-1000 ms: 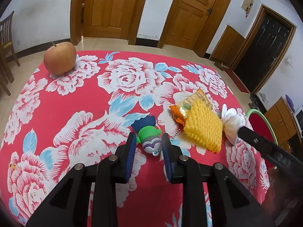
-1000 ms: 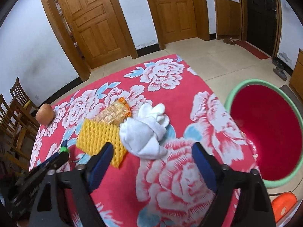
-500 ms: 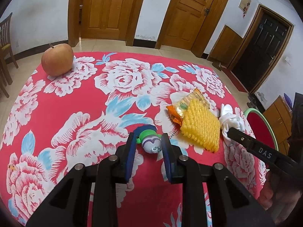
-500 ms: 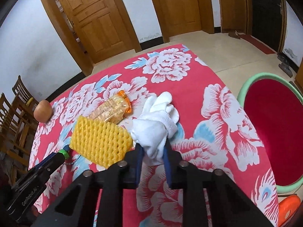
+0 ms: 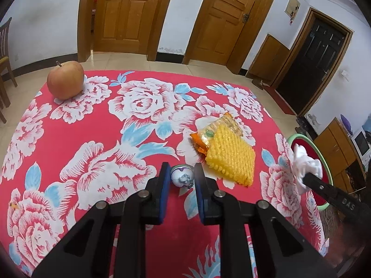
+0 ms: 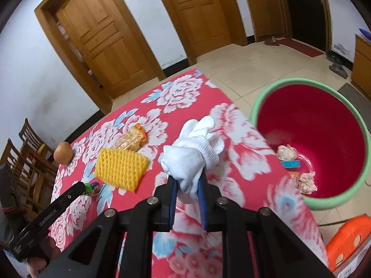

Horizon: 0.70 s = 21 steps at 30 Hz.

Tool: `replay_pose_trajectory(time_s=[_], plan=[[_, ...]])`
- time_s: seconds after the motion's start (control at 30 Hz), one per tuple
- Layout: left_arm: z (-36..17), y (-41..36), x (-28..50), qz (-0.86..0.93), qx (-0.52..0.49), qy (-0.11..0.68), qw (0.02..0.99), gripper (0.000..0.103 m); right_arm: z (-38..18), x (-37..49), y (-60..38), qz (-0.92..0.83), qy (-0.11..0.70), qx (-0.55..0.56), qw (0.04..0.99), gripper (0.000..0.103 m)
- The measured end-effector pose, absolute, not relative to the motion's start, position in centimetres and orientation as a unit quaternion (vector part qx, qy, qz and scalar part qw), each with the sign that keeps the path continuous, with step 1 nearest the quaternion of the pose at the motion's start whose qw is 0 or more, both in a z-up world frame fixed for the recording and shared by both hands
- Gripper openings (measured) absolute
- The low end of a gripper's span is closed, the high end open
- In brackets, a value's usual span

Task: Collect trash
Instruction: 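Carry the white cloth over the bucket and open the right tool while the left tool carries the toy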

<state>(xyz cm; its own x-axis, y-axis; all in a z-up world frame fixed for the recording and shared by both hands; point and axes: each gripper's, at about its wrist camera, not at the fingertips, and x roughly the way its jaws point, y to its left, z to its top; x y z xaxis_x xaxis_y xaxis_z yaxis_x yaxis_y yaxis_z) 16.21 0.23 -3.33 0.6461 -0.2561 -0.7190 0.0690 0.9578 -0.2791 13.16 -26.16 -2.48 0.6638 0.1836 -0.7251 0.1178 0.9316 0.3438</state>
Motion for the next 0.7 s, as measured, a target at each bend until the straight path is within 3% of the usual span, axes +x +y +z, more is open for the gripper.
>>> replay_pose_trajectory(time_s=[0.7], plan=[[0.6, 1.1, 14.3, -0.096, -0.138, 0.399, 0.902, 0.020, -0.9, 8.1, -32.1, 0.002, 0.363, 0.236, 0.901, 0.019]])
